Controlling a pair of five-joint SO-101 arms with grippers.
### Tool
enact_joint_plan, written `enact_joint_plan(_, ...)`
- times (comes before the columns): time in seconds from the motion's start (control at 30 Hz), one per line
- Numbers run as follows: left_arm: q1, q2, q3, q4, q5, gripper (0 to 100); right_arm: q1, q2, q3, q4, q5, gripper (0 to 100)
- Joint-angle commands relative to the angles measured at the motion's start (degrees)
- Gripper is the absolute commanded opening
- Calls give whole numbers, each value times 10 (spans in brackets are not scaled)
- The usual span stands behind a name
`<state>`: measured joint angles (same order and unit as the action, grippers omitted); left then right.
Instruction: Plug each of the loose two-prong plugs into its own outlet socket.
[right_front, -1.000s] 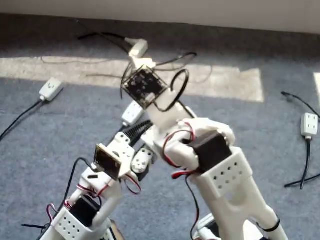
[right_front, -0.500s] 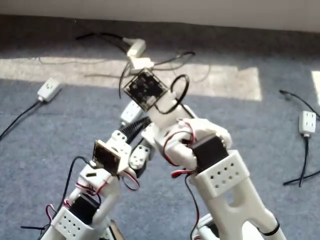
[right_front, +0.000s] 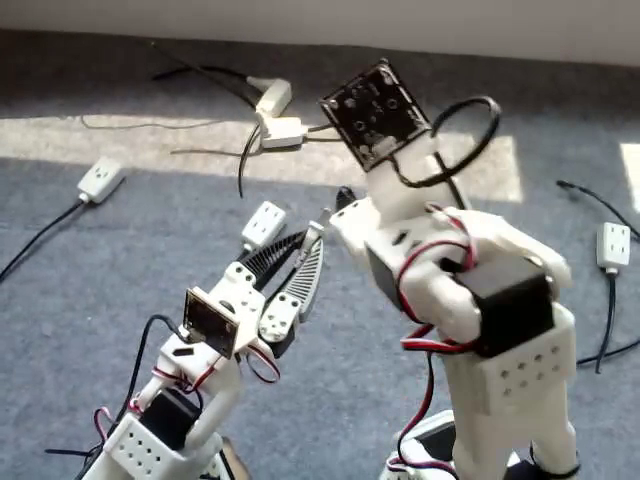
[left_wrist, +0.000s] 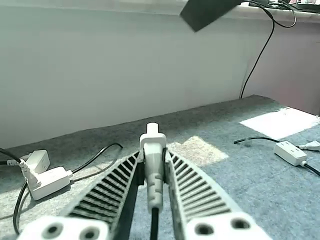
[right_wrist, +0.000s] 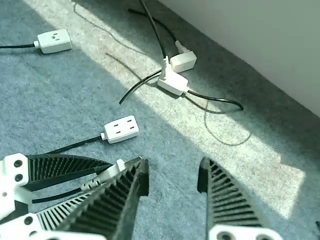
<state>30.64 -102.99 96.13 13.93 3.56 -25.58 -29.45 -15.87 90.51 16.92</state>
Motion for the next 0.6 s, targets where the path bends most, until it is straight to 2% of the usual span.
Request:
enact_joint_plan(0.0, 5, 1, 9, 2, -4, 7, 53, -5, -58, 16, -7, 170)
enact_joint_plan(0.23, 5, 1, 9, 2, -5, 7, 68, 0, -16, 0, -7, 170)
enact_joint_plan(0.57, 5, 0, 9, -1, -5, 7, -11, 0, 238, -196, -7, 170)
